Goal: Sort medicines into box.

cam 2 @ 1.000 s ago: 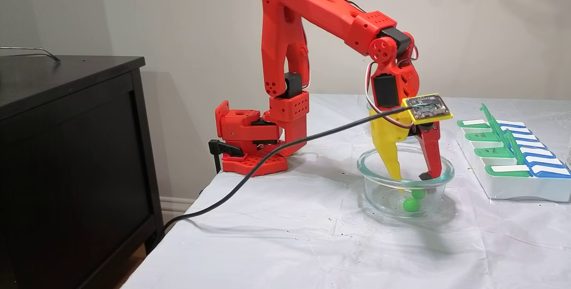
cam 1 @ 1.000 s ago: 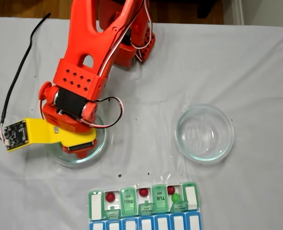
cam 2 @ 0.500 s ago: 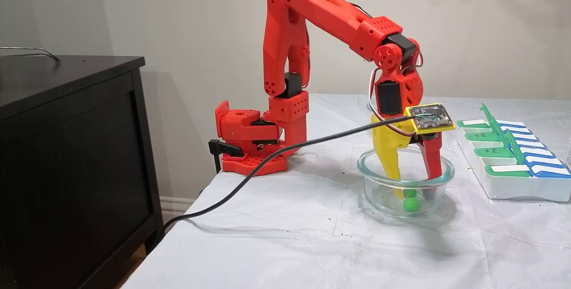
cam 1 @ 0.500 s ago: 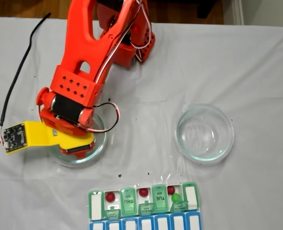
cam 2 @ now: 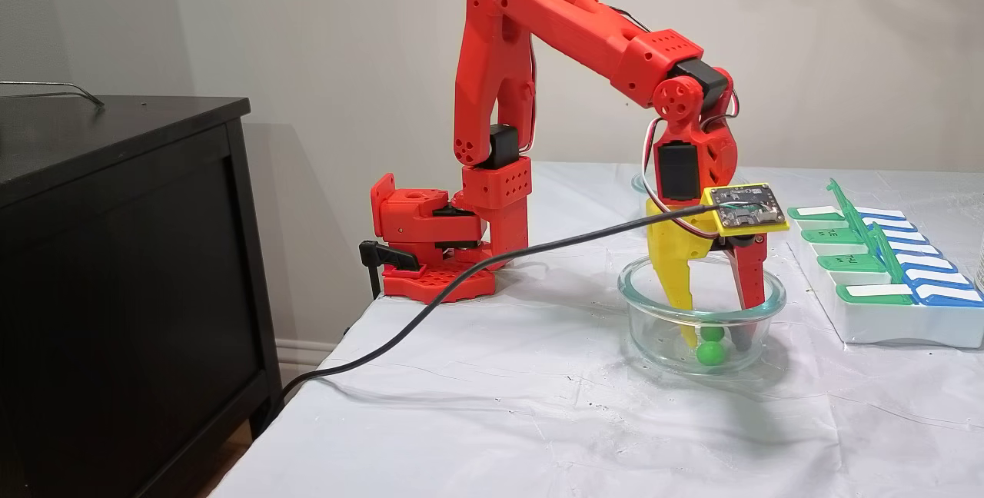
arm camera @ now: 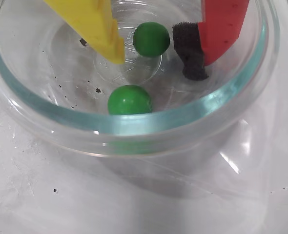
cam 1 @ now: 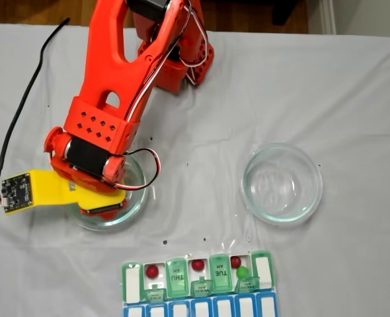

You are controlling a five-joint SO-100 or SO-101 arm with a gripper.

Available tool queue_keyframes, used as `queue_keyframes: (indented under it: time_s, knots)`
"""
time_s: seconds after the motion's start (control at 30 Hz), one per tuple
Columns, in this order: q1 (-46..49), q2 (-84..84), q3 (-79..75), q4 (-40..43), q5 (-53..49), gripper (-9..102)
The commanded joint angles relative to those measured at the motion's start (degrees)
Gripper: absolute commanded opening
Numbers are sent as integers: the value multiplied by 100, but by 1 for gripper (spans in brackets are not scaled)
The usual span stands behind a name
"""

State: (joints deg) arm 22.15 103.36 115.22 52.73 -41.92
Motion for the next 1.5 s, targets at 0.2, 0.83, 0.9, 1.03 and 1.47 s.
queue_keyframes:
  time_s: [0.2,0.83,0.9,1.03,1.47]
  knots:
    - [-193,44,-378,202,-123,18]
    - [-167,-79,-554,387,-88,3]
    - [-158,-105,-580,396,-70,2]
    - [-158,-123,-589,369,-44,3]
    - [-149,-141,-439,167,-123,0]
